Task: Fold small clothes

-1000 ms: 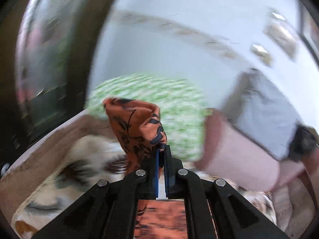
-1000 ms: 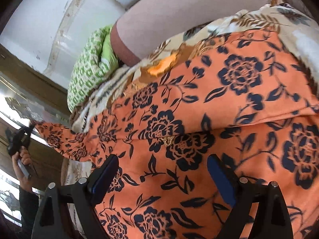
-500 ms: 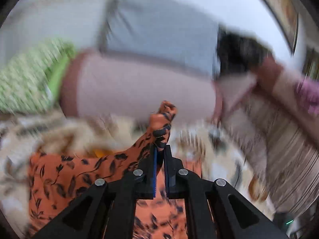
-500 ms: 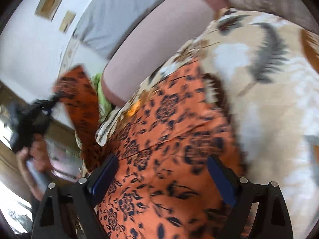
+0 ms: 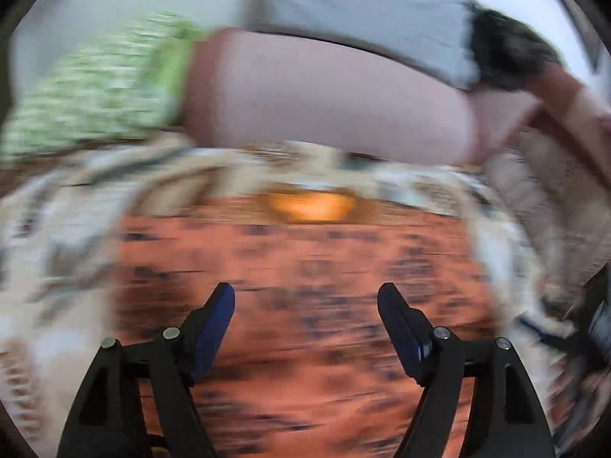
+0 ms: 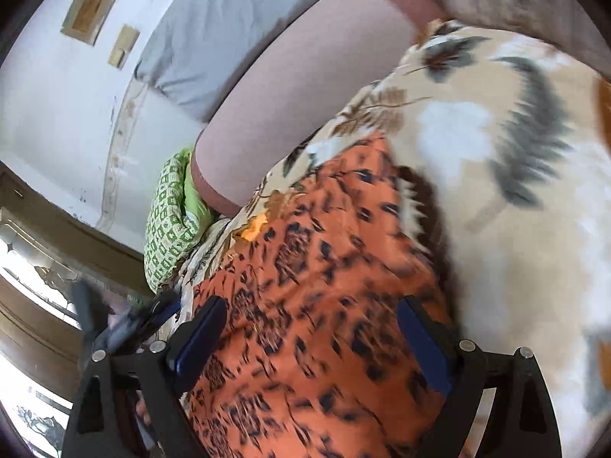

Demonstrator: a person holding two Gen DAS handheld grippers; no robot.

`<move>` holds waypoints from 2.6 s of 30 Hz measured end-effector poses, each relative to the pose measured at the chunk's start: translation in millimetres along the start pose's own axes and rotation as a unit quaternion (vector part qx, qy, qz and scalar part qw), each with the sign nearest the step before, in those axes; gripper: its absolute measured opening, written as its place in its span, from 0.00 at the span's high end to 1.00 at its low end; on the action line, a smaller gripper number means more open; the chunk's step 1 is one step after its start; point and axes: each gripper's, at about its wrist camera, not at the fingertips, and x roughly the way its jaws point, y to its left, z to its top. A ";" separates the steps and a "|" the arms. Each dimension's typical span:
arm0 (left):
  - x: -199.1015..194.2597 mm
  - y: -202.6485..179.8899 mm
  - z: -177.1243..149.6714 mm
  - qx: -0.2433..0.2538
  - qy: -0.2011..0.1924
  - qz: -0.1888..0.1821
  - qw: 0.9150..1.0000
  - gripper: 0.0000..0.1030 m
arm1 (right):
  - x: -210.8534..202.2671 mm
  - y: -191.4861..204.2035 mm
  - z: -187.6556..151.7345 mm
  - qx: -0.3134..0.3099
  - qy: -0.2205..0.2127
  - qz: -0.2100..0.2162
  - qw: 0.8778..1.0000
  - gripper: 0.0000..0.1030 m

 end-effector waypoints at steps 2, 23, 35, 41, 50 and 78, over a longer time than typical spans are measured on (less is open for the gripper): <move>6.2 40.6 -13.0 -0.029 0.015 0.060 0.998 0.25 | 28.7 1.5 18.8 0.016 0.014 0.002 1.000 0.10; -18.0 108.5 -56.4 -0.090 0.064 0.090 0.990 0.23 | 10.4 61.8 -10.8 -0.118 0.065 -0.194 0.972 0.19; -157.4 126.9 -232.7 -0.163 0.070 0.034 0.984 0.22 | -125.3 -7.1 -126.9 -0.122 0.112 -0.167 0.972 0.18; -152.0 118.9 -268.4 -0.192 0.119 0.017 0.974 0.22 | -114.9 -51.6 -161.1 -0.046 0.168 -0.157 0.972 0.18; -128.7 115.2 -288.1 -0.207 0.170 0.025 0.963 0.64 | -107.4 -57.2 -180.1 -0.020 0.173 -0.132 0.976 0.18; -164.9 111.2 -264.8 -0.194 0.098 0.019 0.976 0.94 | -119.1 -52.8 -173.8 0.028 0.148 -0.044 0.988 0.90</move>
